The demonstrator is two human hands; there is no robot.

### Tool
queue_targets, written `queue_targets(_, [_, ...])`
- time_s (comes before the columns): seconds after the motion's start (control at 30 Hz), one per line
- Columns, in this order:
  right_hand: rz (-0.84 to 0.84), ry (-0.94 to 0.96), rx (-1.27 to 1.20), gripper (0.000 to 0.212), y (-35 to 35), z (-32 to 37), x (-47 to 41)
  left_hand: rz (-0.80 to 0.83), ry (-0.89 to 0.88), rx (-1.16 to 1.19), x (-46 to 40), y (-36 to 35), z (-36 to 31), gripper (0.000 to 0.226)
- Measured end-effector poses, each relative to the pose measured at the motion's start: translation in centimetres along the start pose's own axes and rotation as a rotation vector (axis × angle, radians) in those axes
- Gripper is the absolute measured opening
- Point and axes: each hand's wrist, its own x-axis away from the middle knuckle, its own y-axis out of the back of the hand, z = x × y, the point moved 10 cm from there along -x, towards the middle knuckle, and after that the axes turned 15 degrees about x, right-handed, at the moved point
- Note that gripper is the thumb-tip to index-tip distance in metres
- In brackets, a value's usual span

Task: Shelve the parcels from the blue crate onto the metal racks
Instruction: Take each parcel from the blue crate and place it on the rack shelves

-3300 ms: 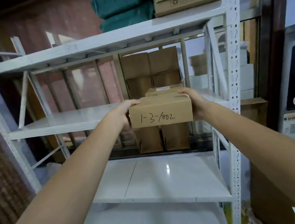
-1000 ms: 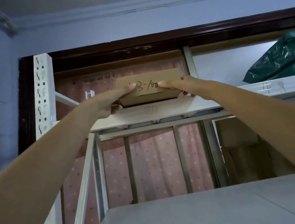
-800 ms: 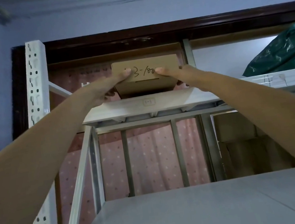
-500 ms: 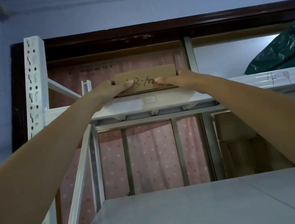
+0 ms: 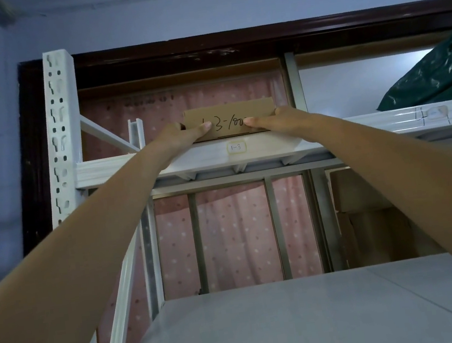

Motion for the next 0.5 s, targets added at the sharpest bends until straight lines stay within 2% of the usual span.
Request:
queue_targets(0.17, [-0.108, -0.079, 0.084, 0.084, 0.7, -0.8, 1.0, -0.061, -0.025, -0.088, 0.6, 0.6, 0.0, 0.053])
queue_targets(0.23, [-0.202, -0.093, 0.078, 0.087, 1.2, -1.1, 1.9, -0.171, -0.105, -0.116, 1.4, 1.6, -0.5, 0.048])
queue_targets(0.33, [-0.507, -0.078, -0.021, 0.074, 2.8, -1.7, 4.6, -0.484, -0.371, -0.167, 5.5, 3.1, -1.7, 0.053])
queue_targets(0.4, [-0.691, -0.060, 0.050, 0.064, 3.1, -2.0, 7.4, -0.630, -0.520, -0.265, 9.1, 2.3, -1.9, 0.047])
queue_targets(0.5, [-0.788, -0.043, 0.138, 0.053, 1.6, -3.5, 10.9, -0.606, -0.572, -0.243, 11.9, -0.7, -0.4, 0.037])
